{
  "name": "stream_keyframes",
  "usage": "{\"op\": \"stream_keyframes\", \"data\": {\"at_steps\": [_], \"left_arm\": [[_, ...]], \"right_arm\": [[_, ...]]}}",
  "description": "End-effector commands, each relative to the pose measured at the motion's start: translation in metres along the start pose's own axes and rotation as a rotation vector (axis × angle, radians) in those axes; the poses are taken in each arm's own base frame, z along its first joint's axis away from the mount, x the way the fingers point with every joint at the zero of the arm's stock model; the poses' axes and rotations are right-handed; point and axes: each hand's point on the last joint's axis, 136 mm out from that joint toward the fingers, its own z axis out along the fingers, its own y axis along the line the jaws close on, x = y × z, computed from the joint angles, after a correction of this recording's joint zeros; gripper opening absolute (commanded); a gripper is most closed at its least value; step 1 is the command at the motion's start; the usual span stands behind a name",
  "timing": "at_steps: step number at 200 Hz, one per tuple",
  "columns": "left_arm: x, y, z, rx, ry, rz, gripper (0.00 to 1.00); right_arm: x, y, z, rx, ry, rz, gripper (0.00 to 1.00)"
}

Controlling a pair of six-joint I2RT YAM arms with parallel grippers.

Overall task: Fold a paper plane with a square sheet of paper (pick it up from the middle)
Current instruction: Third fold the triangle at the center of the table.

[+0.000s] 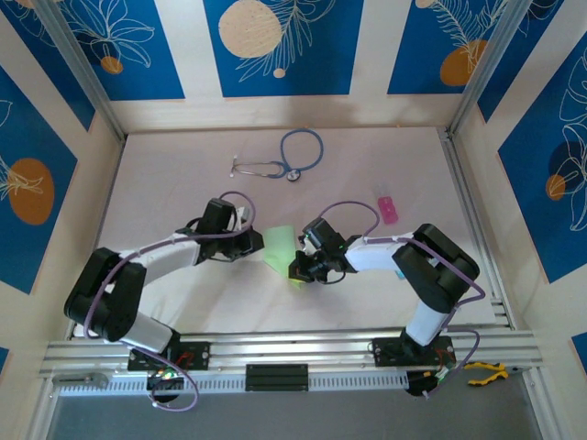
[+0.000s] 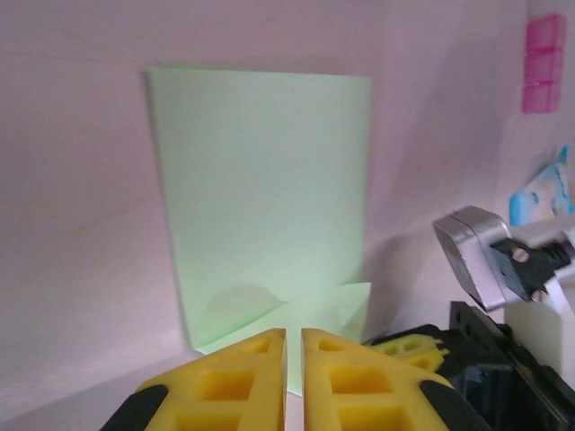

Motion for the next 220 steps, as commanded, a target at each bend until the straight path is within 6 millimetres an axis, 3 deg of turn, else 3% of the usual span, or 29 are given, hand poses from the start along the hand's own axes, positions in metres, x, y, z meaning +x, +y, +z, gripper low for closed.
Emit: {"op": "stream_keyframes", "data": {"at_steps": [1,23,60,98,126,161,220], "left_arm": [[0.015,-0.007,0.015,0.035,0.065,-0.011,0.13],[0.026,-0.004,0.032,0.019,0.121,-0.019,0.11],[0.037,0.032,0.040,-0.128,0.147,-0.043,0.08],[0.052,0.053,0.044,-0.175,0.181,-0.051,0.07],[0.054,0.055,0.044,-0.184,0.195,-0.045,0.06],[0.051,0.051,0.042,-0.180,0.189,-0.035,0.06],[0.051,0.050,0.044,-0.175,0.189,-0.040,0.06]], "right_arm": [[0.024,-0.047,0.000,0.171,0.065,0.078,0.00],[0.022,-0.044,0.002,0.158,0.064,0.078,0.00],[0.019,-0.041,-0.001,0.155,0.060,0.078,0.00],[0.009,-0.011,-0.013,0.083,0.033,0.007,0.02],[-0.001,0.016,-0.023,0.026,0.010,-0.051,0.04],[-0.007,0.037,-0.013,-0.027,0.037,-0.092,0.04],[-0.013,0.041,0.018,-0.033,0.087,-0.077,0.04]]}}
